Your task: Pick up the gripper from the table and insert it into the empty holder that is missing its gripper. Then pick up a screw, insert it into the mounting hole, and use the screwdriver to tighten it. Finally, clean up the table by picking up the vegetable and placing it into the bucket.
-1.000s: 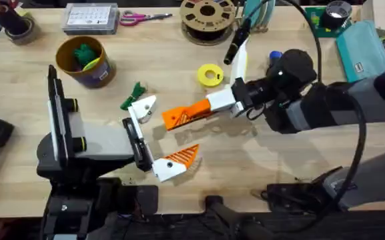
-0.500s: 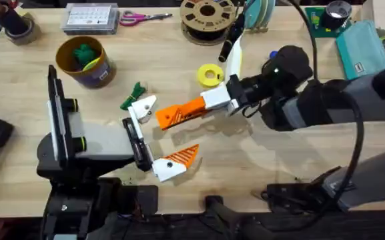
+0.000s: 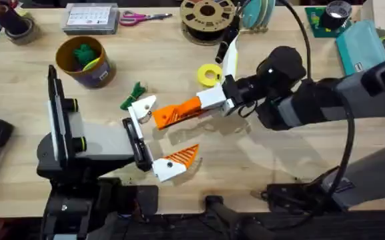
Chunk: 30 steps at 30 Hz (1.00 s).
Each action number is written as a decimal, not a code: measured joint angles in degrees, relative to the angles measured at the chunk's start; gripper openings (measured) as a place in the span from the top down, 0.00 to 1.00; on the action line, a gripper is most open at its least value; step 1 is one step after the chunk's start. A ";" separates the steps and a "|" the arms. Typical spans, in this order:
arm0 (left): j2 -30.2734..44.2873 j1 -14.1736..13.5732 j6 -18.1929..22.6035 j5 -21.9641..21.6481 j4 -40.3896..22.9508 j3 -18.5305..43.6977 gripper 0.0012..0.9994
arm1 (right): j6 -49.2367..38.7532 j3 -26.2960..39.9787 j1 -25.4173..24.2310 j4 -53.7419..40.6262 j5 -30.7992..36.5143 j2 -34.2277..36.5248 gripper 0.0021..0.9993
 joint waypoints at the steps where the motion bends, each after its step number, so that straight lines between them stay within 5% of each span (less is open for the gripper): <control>1: 0.00 0.00 0.00 0.00 0.00 -0.02 0.01 | 0.00 0.00 0.00 0.00 0.12 0.00 0.99; 30: 0.00 0.00 0.00 0.00 0.00 -0.02 0.01 | 0.89 0.04 0.64 -0.10 1.38 2.14 0.99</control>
